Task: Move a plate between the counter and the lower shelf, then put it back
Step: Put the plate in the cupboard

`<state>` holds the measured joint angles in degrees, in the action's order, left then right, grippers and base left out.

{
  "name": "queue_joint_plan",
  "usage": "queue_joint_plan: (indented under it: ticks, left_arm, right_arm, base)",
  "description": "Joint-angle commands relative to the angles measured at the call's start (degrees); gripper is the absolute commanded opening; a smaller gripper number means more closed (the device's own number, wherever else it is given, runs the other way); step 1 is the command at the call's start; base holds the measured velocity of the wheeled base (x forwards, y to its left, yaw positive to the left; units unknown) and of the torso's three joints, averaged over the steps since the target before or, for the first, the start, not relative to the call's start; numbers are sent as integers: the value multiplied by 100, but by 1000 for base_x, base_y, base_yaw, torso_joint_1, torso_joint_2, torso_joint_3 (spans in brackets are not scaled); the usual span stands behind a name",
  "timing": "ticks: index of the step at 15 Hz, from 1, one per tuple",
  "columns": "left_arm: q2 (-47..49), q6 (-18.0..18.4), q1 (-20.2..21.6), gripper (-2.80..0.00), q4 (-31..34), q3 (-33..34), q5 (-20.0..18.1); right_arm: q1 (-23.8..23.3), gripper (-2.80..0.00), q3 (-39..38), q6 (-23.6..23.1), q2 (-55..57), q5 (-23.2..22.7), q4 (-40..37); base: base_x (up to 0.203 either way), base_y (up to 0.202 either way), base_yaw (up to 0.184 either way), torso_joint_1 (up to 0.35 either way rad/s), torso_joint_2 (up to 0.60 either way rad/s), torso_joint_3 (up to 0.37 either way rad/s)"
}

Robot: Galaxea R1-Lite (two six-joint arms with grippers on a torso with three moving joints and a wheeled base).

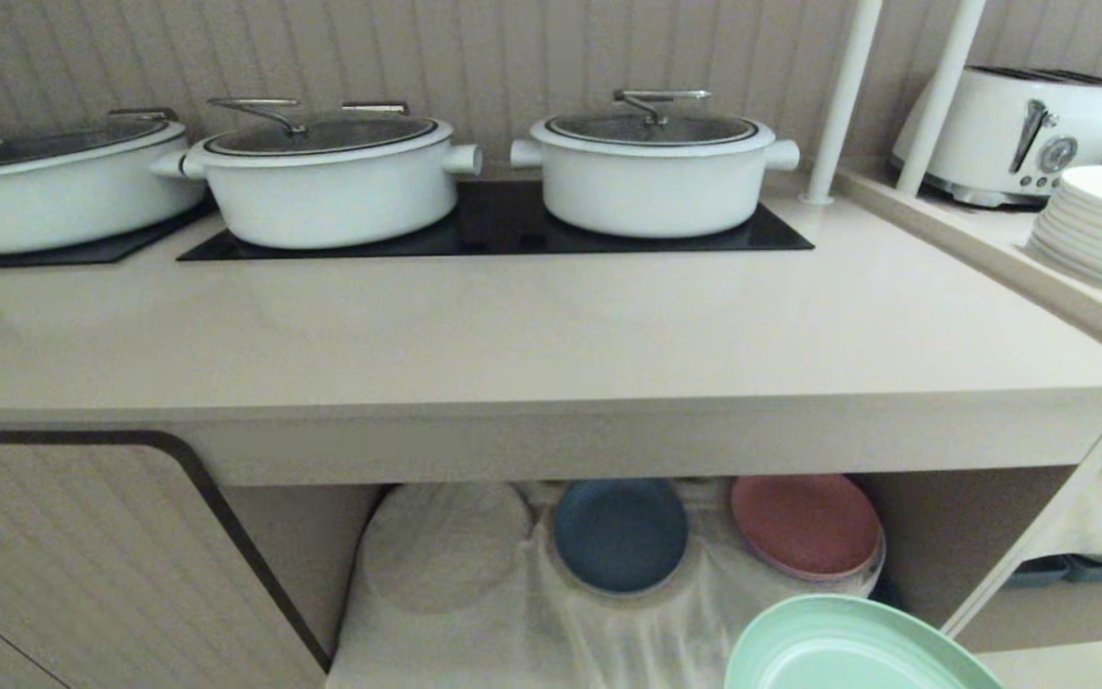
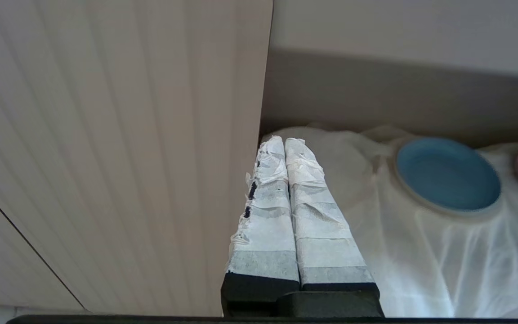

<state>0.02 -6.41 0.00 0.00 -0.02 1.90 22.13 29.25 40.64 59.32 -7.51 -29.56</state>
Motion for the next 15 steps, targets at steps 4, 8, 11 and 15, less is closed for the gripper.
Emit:
queue_joint_plan:
  ticks: [4,8,11,15]
  left_arm:
    - [-2,-8,0,-280,0,2,3]
    - [-2,-9,0,-280,0,-4,3]
    - [-2,-9,0,-280,0,2,3]
    - [-2,-1,0,-280,0,2,3]
  right_arm:
    - [2,-280,-50,23,18,-5,-6]
    - [2,-280,-68,23,18,-5,12]
    - [2,-280,-70,23,18,-5,12]
    - [2,-280,-77,23,18,-5,12]
  base:
    - [0,0,0,-247,499,242]
    - [0,0,0,-242,477,230]
    - [0,0,0,-240,455,207]
    - [0,0,0,-243,392,156]
